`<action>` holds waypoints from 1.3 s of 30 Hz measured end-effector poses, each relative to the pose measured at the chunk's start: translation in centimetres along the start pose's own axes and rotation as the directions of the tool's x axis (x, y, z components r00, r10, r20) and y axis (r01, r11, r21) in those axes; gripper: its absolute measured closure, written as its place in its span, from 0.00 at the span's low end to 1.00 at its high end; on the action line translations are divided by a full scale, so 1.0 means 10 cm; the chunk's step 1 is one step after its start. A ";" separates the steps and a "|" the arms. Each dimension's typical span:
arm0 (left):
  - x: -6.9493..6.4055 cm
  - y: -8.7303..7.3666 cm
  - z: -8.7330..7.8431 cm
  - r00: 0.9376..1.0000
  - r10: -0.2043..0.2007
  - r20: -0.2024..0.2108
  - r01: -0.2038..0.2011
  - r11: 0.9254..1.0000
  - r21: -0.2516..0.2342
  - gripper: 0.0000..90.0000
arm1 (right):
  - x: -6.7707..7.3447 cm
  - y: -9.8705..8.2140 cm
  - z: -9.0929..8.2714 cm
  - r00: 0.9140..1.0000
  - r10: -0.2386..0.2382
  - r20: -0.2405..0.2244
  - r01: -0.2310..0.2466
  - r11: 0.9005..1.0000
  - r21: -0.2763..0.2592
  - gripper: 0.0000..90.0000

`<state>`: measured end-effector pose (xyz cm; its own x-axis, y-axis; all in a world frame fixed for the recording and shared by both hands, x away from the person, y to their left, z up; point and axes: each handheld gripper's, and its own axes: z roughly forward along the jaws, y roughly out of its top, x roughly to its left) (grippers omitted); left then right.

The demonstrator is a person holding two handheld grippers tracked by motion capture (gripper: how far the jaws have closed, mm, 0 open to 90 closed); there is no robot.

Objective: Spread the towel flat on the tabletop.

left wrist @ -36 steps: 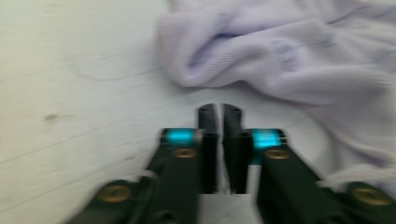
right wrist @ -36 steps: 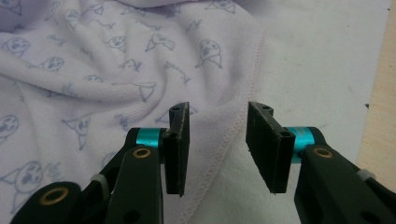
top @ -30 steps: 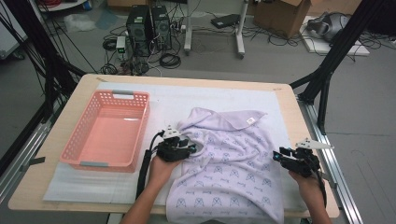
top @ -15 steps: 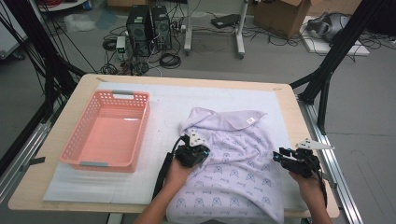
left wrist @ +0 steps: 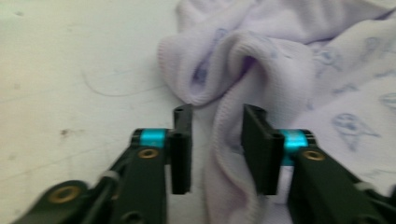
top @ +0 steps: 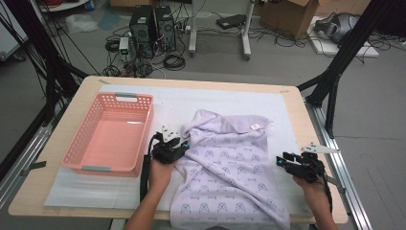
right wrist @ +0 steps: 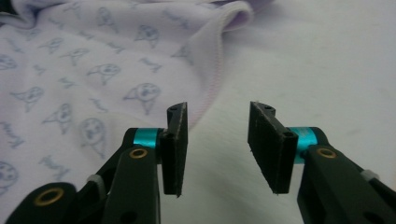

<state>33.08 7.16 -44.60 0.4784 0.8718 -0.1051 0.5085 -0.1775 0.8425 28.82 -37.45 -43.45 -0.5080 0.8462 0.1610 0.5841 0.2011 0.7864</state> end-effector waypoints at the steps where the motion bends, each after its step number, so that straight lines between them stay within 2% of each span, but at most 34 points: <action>1: -0.01 -0.01 -0.02 1.000 -0.003 0.012 0.003 1.000 -0.012 0.62 | 0.03 0.00 0.03 1.000 -0.003 -0.010 0.003 1.000 0.009 0.59; 2: 0.00 -0.02 -0.05 1.000 0.000 0.028 0.000 1.000 -0.020 0.57 | 0.06 0.01 0.08 1.000 -0.014 -0.015 0.015 1.000 0.016 0.57; 5: 0.01 -0.06 -0.13 0.997 0.007 0.074 -0.003 0.999 -0.044 0.53 | 0.14 0.03 0.22 0.998 -0.019 -0.053 0.021 0.999 0.036 0.56; 7: 0.03 -0.10 -0.19 0.995 0.012 0.096 -0.007 0.998 -0.056 0.51 | 0.20 0.04 0.30 0.997 -0.040 -0.065 0.043 0.998 0.048 0.57; 9: 0.05 -0.13 -0.24 0.993 0.008 0.120 0.000 0.998 -0.068 0.50 | 0.25 0.04 0.38 0.996 -0.064 -0.068 0.069 0.995 0.073 0.61; 10: 0.05 -0.13 -0.25 0.992 0.003 0.126 0.006 0.997 -0.071 0.50 | 0.27 0.06 0.40 0.994 -0.085 -0.069 0.089 0.994 0.066 0.72; 13: 0.05 -0.15 -0.28 0.990 0.003 0.140 0.008 0.997 -0.073 0.48 | 0.30 0.07 0.41 0.990 -0.102 -0.101 0.110 0.991 0.075 0.92; 16: 0.04 -0.20 -0.30 0.987 -0.004 0.158 0.015 0.997 -0.071 0.48 | 0.34 0.10 0.39 0.986 -0.154 -0.061 0.159 0.983 0.090 0.97; 17: 0.04 -0.21 -0.31 0.986 -0.005 0.164 0.017 0.997 -0.070 0.48 | 0.34 0.10 0.36 0.981 -0.193 -0.005 0.192 0.977 0.095 0.98; 18: 0.05 -0.21 -0.31 0.986 -0.007 0.165 0.019 0.997 -0.071 0.48 | 0.32 0.10 0.32 0.972 -0.224 0.071 0.217 0.971 0.096 0.98; 19: 0.05 -0.21 -0.32 0.986 -0.010 0.168 0.024 0.997 -0.079 0.48 | 0.28 0.10 0.30 0.970 -0.217 0.108 0.208 0.974 0.089 0.98; 21: 0.07 -0.21 -0.33 0.984 -0.017 0.176 0.031 0.996 -0.082 0.48 | 0.14 0.07 0.21 0.966 -0.165 0.199 0.156 0.986 0.061 0.98; 22: 0.07 -0.22 -0.33 0.984 -0.012 0.180 0.027 0.997 -0.078 0.48 | 0.07 0.05 0.18 0.965 -0.134 0.226 0.125 0.991 0.053 0.98; 23: 0.07 -0.22 -0.33 0.983 -0.013 0.182 0.026 0.997 -0.071 0.48 | 0.01 0.00 0.14 0.969 -0.080 0.234 0.073 0.997 0.039 0.97; 24: 0.07 -0.24 -0.32 0.982 -0.013 0.186 0.025 0.998 -0.065 0.48 | 0.00 -0.02 0.12 0.972 -0.054 0.228 0.048 0.998 0.029 0.96; 25: 0.07 -0.24 -0.33 0.981 -0.010 0.194 0.023 0.998 -0.062 0.48 | 0.00 -0.05 0.11 0.975 -0.048 0.218 0.044 0.999 0.022 0.92; 26: 0.07 -0.25 -0.34 0.981 -0.010 0.195 0.023 0.998 -0.064 0.48 | 0.02 -0.06 0.09 0.973 -0.052 0.224 0.051 0.999 0.009 0.83; 28: 0.07 -0.27 -0.38 0.979 -0.015 0.205 0.027 0.998 -0.058 0.47 | 0.05 -0.08 0.02 0.978 -0.025 0.206 0.030 0.999 -0.025 0.77; 32: 0.06 -0.31 -0.46 0.975 -0.007 0.220 0.017 0.999 -0.044 0.48 | 0.15 -0.13 -0.17 0.980 -0.001 0.197 0.016 0.997 -0.074 0.70; 34: 0.05 -0.31 -0.47 0.973 -0.008 0.230 0.018 0.999 -0.042 0.48 | 0.20 -0.16 -0.24 0.985 0.003 0.174 0.010 0.997 -0.071 0.67; 35: 0.03 -0.30 -0.47 0.971 -0.009 0.241 0.017 0.999 -0.031 0.48 | 0.22 -0.17 -0.26 0.985 -0.003 0.174 0.015 0.997 -0.069 0.65; 36: 0.02 -0.30 -0.47 0.969 -0.010 0.246 0.017 0.999 -0.027 0.48 | 0.25 -0.19 -0.29 0.988 -0.006 0.153 0.016 0.998 -0.062 0.63; 39: -0.07 -0.30 -0.42 0.957 0.006 0.289 -0.007 1.000 0.002 0.50 | 0.28 -0.20 -0.33 0.993 -0.016 0.119 0.022 0.999 -0.049 0.55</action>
<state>28.17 8.99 -44.79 0.6677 0.7018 -0.2483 0.5069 -0.1843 0.8421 24.15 -37.05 -42.60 -0.4384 0.8955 0.0762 0.5408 0.1952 0.8182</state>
